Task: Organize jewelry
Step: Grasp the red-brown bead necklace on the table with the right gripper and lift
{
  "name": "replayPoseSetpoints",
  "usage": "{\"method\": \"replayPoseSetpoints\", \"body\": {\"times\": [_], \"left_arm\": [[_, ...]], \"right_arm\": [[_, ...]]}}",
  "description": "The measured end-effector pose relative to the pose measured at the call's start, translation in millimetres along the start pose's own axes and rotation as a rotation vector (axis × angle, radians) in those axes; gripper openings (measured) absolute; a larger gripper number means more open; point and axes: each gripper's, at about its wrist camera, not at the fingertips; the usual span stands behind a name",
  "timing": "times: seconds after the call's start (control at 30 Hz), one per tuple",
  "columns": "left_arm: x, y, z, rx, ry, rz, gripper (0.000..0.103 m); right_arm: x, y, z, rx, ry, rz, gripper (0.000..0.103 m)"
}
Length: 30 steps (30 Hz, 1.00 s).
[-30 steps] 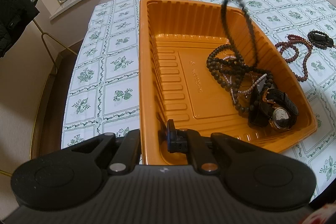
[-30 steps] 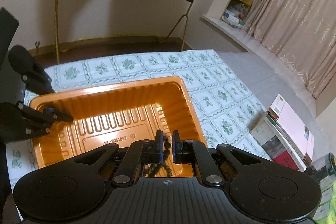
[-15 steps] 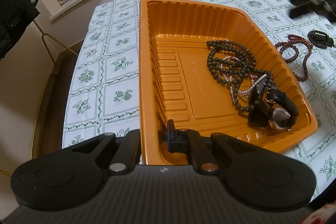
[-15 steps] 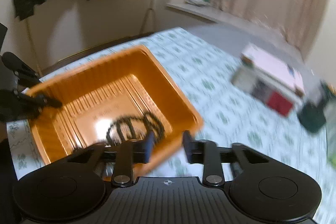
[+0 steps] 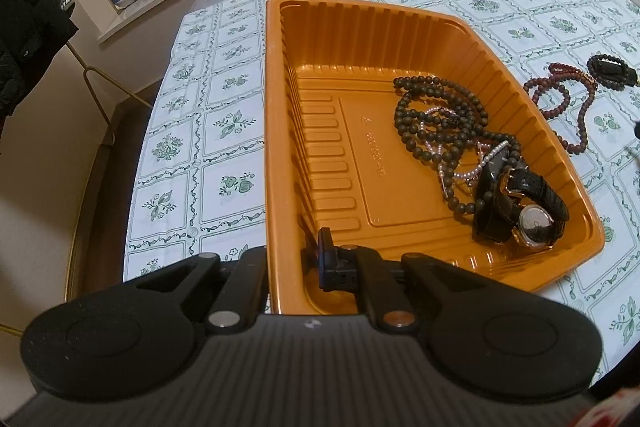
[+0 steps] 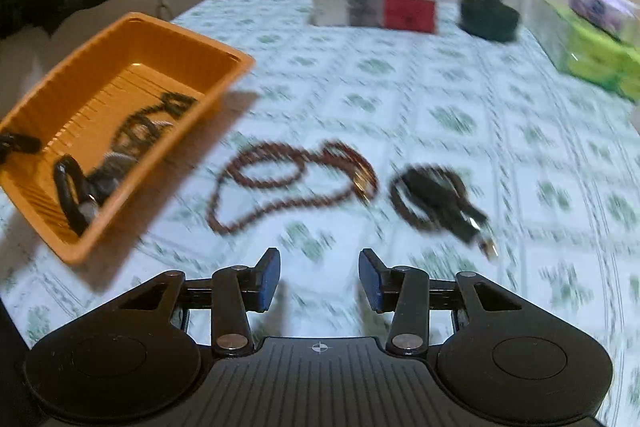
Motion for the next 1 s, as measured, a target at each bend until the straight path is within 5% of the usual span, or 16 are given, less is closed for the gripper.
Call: {"method": "replayPoseSetpoints", "body": {"times": [0.33, 0.63, 1.0], "left_arm": [[0, 0, 0, 0.0, 0.001, -0.001, 0.006], [-1, 0, 0, -0.001, 0.001, -0.003, 0.006], [3, -1, -3, -0.011, -0.009, -0.006, 0.005]], "right_arm": [[7, -5, 18, -0.088, -0.003, 0.031, 0.045], [-9, 7, 8, -0.084, -0.041, 0.002, 0.045], [-46, -5, -19, -0.227, -0.075, 0.039, 0.045]]}}
Point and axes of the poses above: each gripper's, at about its wrist camera, not at the fingertips, and x roughly against the way its jaws point, y to its left, z to its underside, and after that the axes turned 11 degrees about -y, right-handed
